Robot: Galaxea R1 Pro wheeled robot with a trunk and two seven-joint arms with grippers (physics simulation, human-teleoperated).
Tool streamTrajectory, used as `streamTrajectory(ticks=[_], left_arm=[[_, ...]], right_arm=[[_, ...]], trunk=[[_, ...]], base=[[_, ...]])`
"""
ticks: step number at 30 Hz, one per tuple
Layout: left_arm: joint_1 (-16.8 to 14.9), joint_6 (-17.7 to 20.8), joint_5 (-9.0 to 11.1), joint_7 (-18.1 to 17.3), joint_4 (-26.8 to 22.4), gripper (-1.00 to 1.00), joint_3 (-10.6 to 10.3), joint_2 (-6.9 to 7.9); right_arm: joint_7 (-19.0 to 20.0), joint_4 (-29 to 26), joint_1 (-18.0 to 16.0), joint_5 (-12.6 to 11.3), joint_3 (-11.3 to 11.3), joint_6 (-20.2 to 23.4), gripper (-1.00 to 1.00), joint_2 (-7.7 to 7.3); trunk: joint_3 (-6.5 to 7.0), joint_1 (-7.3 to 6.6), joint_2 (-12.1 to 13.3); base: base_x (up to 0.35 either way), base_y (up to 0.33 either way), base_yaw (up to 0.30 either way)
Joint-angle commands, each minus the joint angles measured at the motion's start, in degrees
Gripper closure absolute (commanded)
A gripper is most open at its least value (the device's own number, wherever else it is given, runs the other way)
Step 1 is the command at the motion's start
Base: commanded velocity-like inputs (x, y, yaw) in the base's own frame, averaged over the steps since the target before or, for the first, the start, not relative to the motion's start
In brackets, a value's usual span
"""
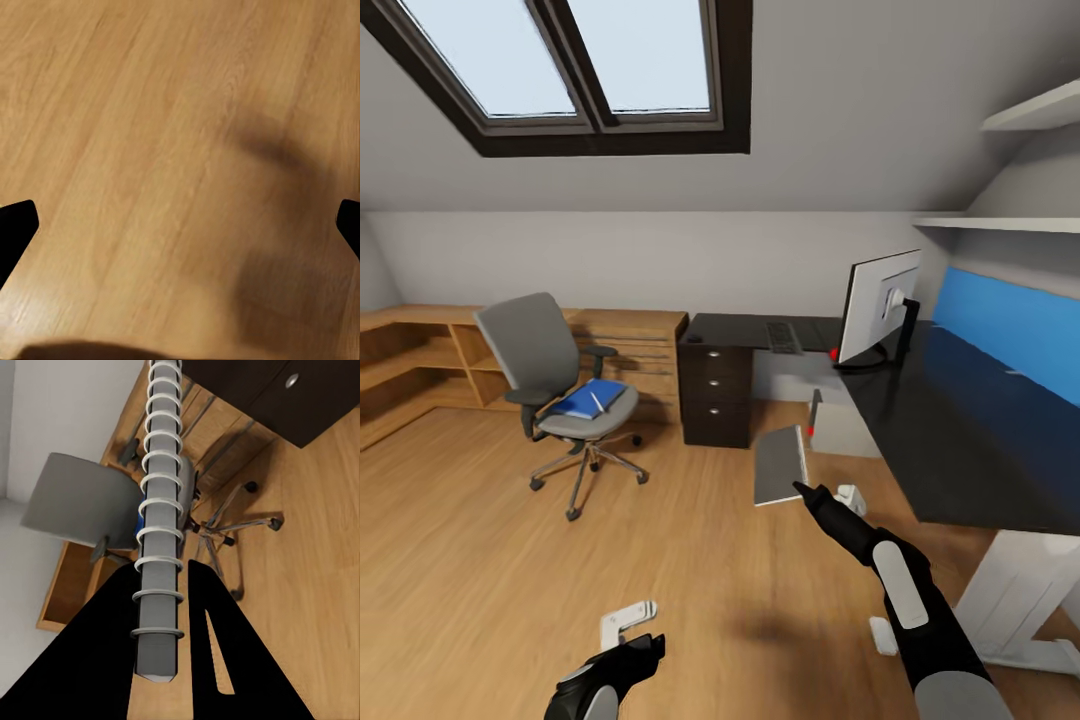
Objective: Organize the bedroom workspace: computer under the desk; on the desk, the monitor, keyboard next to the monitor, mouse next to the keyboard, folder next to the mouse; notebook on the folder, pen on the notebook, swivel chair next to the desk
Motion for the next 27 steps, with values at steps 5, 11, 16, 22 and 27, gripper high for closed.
streamTrajectory(ticks=[5,11,16,22,27], left_arm=[[-0.04,-0.01,0.45,0.48,0.12,-1.0,-0.13,0.02],[-0.04,-0.03,0.49,0.48,0.12,-1.0,-0.13,0.02],[-0.04,-0.03,0.49,0.48,0.23,-1.0,-0.13,0.02],[-0.04,-0.03,0.43,0.47,1.05,-1.0,-0.29,0.02],[-0.04,-0.03,0.42,0.47,1.15,-1.0,-0.26,0.02]], right_arm=[[0.14,-0.12,-0.05,-0.34,-0.23,0.56,1.0,0.09],[0.14,-0.13,-0.05,-0.31,-0.23,0.62,1.0,0.09],[0.19,-0.13,-0.05,-0.33,-0.23,0.53,1.0,0.04],[0.27,-0.13,-0.05,-0.34,-0.23,0.4,1.0,0.0],[0.23,-0.13,-0.05,-0.29,-0.23,0.47,1.0,0.0]], trunk=[[-0.06,0.01,-0.03],[-0.06,0.01,-0.03],[-0.06,0.01,-0.03],[-0.06,0.01,-0.03],[0.48,-0.65,1.17]], base=[[0.3,0.147,0.0],[0.327,0.055,0.0],[0.33,0.005,0.0],[0.331,-0.021,0.0],[0.331,-0.077,0.0]])
